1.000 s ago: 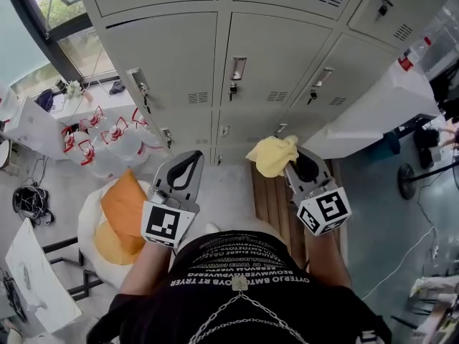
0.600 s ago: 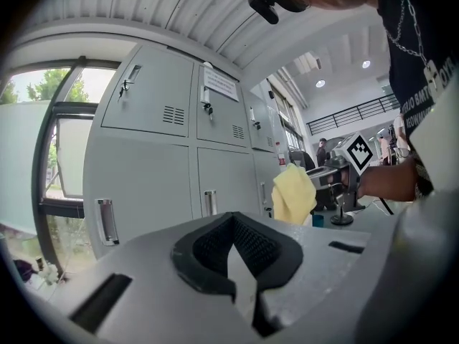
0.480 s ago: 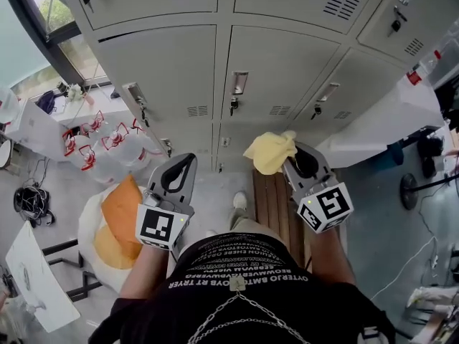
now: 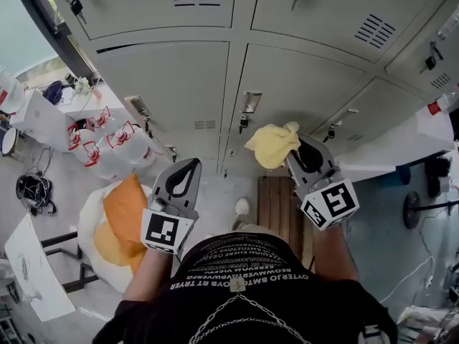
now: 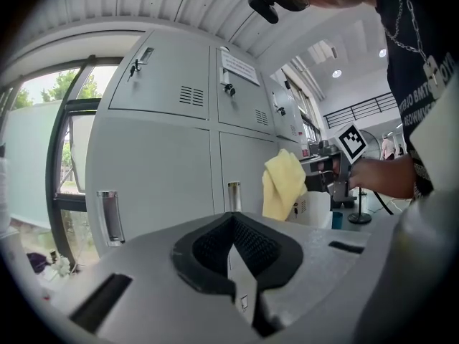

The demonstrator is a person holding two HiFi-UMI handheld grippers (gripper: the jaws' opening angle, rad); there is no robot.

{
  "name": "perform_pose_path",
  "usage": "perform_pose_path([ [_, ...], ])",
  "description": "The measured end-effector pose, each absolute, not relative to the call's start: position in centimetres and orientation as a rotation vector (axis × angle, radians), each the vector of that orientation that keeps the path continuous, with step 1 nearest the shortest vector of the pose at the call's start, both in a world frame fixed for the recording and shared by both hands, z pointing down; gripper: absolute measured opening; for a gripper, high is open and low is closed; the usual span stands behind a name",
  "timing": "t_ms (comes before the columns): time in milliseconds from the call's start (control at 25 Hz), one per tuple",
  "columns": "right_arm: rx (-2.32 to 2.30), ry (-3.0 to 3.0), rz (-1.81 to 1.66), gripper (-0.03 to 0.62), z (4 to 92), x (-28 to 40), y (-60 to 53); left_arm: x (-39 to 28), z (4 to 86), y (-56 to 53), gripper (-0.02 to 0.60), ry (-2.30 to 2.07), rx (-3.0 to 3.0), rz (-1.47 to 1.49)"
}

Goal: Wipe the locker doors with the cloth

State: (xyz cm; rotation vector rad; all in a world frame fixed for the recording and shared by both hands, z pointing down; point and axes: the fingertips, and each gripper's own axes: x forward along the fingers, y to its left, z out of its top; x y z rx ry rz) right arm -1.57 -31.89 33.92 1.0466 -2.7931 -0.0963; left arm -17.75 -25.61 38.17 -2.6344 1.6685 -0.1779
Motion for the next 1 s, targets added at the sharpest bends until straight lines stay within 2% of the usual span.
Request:
perform_pose_path([
  [440,0.898,-2.902,-0.195,0.067,29.2,-5.1,-35.7,-17.2,38.7,-28.1,0.003,1.716,-2.627,-0.197],
  [1000,0.953,-2.917,-0.344,0.067,24.4,-8.2,-39.2,-18.5,39.8,-27.6,0.003,1.800,-2.608,-0.238],
])
